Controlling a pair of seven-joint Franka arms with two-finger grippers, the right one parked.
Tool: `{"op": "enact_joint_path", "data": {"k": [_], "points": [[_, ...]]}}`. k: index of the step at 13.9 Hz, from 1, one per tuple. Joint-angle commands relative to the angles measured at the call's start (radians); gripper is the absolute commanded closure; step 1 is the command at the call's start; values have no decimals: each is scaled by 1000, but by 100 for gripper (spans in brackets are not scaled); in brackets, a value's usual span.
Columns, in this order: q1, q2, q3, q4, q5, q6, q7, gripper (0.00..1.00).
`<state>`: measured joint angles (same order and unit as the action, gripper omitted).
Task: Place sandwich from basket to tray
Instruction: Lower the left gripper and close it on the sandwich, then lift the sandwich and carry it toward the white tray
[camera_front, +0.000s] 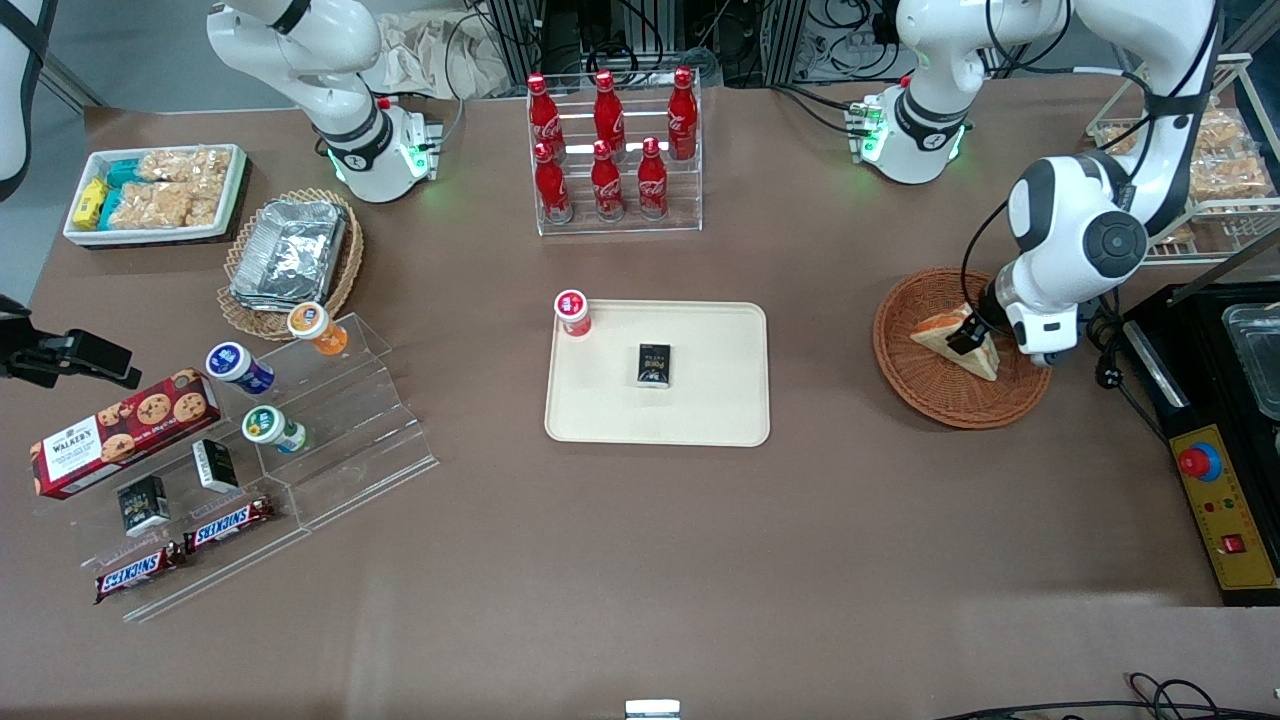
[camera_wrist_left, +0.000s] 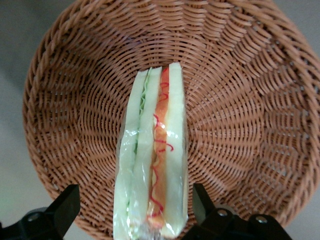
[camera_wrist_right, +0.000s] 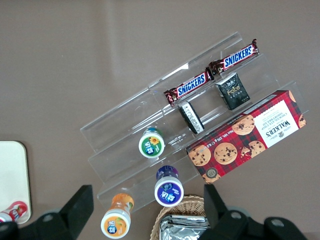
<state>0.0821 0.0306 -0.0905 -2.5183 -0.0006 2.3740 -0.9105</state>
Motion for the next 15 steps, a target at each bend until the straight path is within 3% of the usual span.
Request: {"op": "enact_joint_path", "data": {"k": [1,2,3,4,6,7,9,11,15], "points": [[8,28,-6,-31,-1,71,-11,1],[8,38,-6,-30,2,77,-10,7],[8,48,-6,-30,-1,89,-11,23],[8,60,-6,-27,-1,93,-10,52],[7,62,-8,-20,2,88,-10,93],[5,48,-9,-19,2,76,-5,100],[-7,-9,-28,7,5,0,-4,100],[-7,-76,-76,89,10,-193,4,100],[-8,-20,-208,537,5,-692,45,100]]}}
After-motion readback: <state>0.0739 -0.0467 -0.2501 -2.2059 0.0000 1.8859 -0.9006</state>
